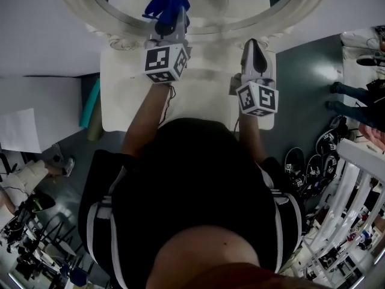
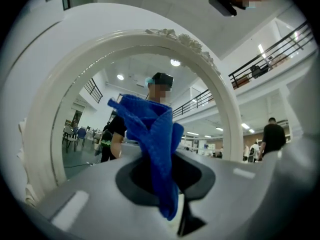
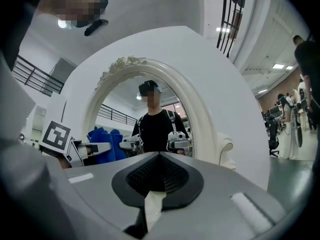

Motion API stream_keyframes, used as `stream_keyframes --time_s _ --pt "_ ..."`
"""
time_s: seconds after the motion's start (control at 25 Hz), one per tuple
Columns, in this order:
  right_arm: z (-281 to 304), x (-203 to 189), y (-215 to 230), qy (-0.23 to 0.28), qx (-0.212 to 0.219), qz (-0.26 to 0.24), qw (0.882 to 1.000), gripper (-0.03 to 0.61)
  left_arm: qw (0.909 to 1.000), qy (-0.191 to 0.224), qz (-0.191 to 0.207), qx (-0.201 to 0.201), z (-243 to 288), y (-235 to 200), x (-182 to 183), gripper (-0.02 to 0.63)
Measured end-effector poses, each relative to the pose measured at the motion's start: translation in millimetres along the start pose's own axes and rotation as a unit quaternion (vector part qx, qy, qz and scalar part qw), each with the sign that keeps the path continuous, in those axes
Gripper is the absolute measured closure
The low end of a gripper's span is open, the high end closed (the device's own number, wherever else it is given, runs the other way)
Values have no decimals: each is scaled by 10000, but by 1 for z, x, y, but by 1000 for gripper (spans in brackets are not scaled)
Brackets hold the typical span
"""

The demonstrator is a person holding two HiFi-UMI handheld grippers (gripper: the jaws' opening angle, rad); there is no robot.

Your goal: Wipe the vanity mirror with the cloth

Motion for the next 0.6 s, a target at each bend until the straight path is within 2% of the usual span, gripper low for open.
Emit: stream_keyframes --time_s 0.2,0.6 --pt "-5 6 13 93 -213 -36 9997 578 9998 -52 -29 -210 9 13 -4 552" --pt "-11 10 29 150 -380 -48 9992 578 9974 -215 232 -642 28 41 -12 553"
Point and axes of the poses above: the fingertips, and each gripper's own axes: z forward along the fingers, y to its right, x out of its top, the point moved 9 cm from there along -z, backward along the fingers, and after that the axes turned 13 degrees about -x, right-handed, at the moved point
